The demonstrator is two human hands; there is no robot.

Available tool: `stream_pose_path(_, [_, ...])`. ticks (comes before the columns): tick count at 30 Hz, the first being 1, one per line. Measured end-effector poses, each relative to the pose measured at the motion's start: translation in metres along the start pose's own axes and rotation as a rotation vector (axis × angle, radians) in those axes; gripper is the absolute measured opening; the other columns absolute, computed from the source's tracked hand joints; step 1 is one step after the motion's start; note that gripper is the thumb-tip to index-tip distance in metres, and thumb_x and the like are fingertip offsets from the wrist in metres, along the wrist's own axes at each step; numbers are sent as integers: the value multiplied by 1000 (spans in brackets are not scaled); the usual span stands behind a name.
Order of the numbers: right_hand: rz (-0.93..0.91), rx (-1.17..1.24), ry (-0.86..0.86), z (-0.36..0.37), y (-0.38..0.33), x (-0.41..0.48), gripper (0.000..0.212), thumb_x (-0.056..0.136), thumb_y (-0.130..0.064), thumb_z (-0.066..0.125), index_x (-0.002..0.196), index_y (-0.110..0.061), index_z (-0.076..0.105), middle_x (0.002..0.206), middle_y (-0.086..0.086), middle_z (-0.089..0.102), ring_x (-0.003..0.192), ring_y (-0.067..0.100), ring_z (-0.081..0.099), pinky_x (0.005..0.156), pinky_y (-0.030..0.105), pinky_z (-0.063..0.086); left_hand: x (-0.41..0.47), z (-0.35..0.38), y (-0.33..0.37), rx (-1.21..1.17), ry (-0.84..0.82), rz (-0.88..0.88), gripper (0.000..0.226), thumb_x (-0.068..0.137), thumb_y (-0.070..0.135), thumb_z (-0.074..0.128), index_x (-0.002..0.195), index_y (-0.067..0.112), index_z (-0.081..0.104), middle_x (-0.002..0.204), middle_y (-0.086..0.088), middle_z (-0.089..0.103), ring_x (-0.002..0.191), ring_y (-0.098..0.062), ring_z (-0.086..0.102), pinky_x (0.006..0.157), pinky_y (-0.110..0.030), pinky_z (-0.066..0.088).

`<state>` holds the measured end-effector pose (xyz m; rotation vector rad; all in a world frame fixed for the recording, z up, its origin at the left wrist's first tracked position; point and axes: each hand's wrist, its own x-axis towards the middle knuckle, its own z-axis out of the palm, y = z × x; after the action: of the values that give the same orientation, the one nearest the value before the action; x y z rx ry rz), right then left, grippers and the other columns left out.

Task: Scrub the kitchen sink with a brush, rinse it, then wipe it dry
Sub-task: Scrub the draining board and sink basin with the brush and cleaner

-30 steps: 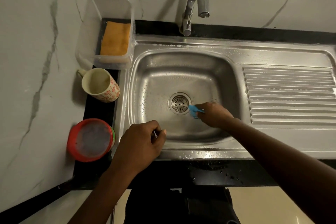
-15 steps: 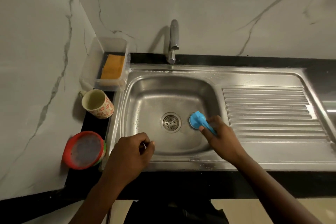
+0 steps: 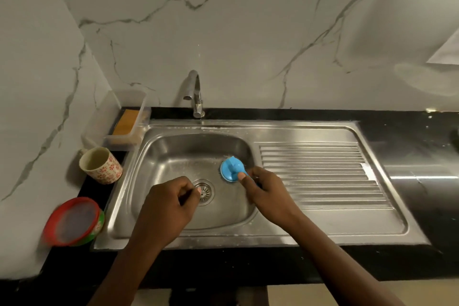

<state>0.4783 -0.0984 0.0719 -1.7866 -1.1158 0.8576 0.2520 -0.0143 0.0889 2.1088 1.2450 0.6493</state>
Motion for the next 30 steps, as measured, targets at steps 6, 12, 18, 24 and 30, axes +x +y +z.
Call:
stream_pose_path(6, [-91,-12,-117,7,-28,-2,29,107,-43,52,90,-23,64,72,12,71,49,1,50,53,19,40,-17,-16,17,15,114,-13,21,92,27,75,74,31,66,72,18,69,79,1,67,66,-15,47])
stream_pose_path(12, [-224,-119,-254,50,-43,-8,23,106,-45,51,94,-29,62,74,-3,71,60,3,57,63,27,46,-54,-53,0,10,186,-79,12,94,27,72,83,27,69,75,15,69,82,-1,67,67,-23,56])
stream_pose_path(18, [-396,-302,-425,115,-49,-20,10,103,-41,57,102,-32,61,80,-13,69,70,1,62,66,19,44,-91,-93,-32,66,307,-104,11,93,18,75,88,24,67,79,17,64,88,3,64,69,-4,48])
stream_pose_path(24, [-545,-375,-581,198,-44,-33,22,100,-30,62,119,-19,64,107,-1,67,90,14,63,78,23,45,-126,-127,-73,105,402,-248,12,93,24,75,84,17,70,73,11,69,74,2,66,62,-4,44])
stream_pose_path(30, [-654,-477,-622,281,-37,-37,32,101,-27,62,128,-11,62,118,12,62,105,28,58,84,34,46,-155,-149,-107,23,410,-356,11,95,23,74,85,18,73,72,11,69,74,4,67,61,-6,46])
